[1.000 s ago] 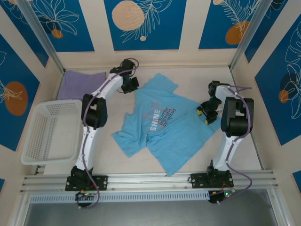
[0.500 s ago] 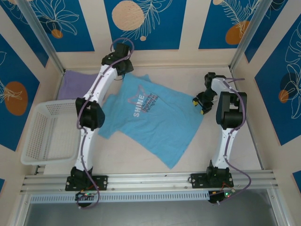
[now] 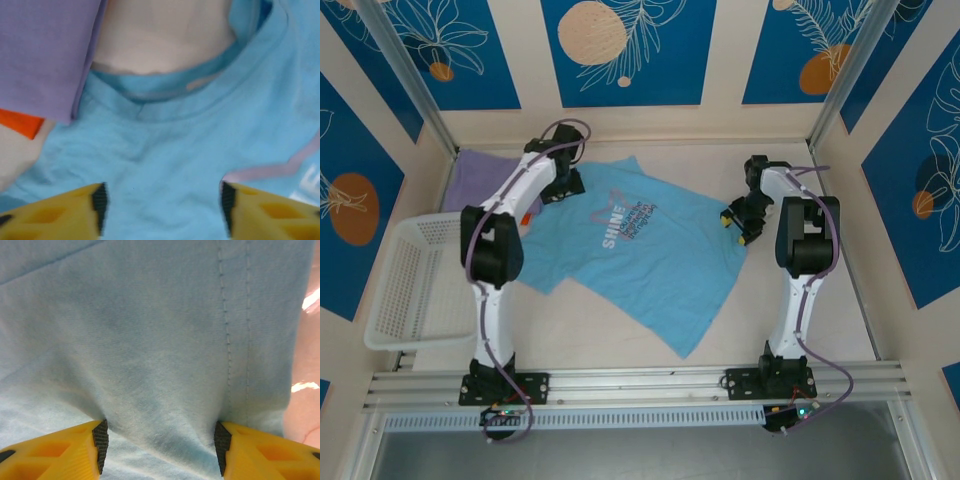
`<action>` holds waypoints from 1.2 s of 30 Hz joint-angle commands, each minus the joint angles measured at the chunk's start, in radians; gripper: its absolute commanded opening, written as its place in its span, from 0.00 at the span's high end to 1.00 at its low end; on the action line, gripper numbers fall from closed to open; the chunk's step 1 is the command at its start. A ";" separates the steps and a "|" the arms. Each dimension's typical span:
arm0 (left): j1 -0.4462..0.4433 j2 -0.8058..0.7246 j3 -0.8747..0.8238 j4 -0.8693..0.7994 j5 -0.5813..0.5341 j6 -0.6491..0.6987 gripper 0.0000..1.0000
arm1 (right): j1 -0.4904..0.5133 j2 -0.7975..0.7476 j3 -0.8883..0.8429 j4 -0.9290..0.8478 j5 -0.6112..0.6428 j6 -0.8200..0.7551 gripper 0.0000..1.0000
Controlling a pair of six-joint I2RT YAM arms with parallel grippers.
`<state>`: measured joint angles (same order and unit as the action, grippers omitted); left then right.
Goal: Fold and stack the t-shirts
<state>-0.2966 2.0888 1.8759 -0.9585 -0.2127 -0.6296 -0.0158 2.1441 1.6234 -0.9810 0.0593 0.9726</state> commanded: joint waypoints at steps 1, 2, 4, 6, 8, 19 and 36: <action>0.002 -0.109 -0.221 0.092 0.139 0.034 0.47 | -0.028 0.041 0.038 -0.038 -0.025 0.024 0.39; -0.002 -0.132 -0.293 0.103 0.168 0.036 0.48 | -0.034 0.051 0.046 -0.038 -0.023 0.022 0.39; -0.008 -0.162 -0.402 0.105 0.205 0.050 0.50 | -0.044 0.075 0.079 -0.057 -0.009 0.017 0.39; -0.017 -0.191 -0.490 0.098 0.201 0.061 0.51 | -0.054 0.100 0.106 -0.069 -0.015 0.014 0.39; -0.030 -0.229 -0.584 0.104 0.208 0.069 0.52 | -0.062 0.115 0.124 -0.068 -0.016 0.011 0.39; -0.192 -0.353 -0.828 0.017 0.313 0.037 0.52 | -0.094 0.197 0.249 -0.056 -0.035 -0.024 0.39; -0.146 -0.450 -0.482 -0.081 0.408 -0.122 0.42 | 0.064 -0.214 -0.095 0.059 -0.048 -0.032 0.35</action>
<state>-0.5110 1.6482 1.3331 -0.9836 0.2752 -0.7124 -0.0120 2.0495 1.6360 -0.9325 0.0257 0.9310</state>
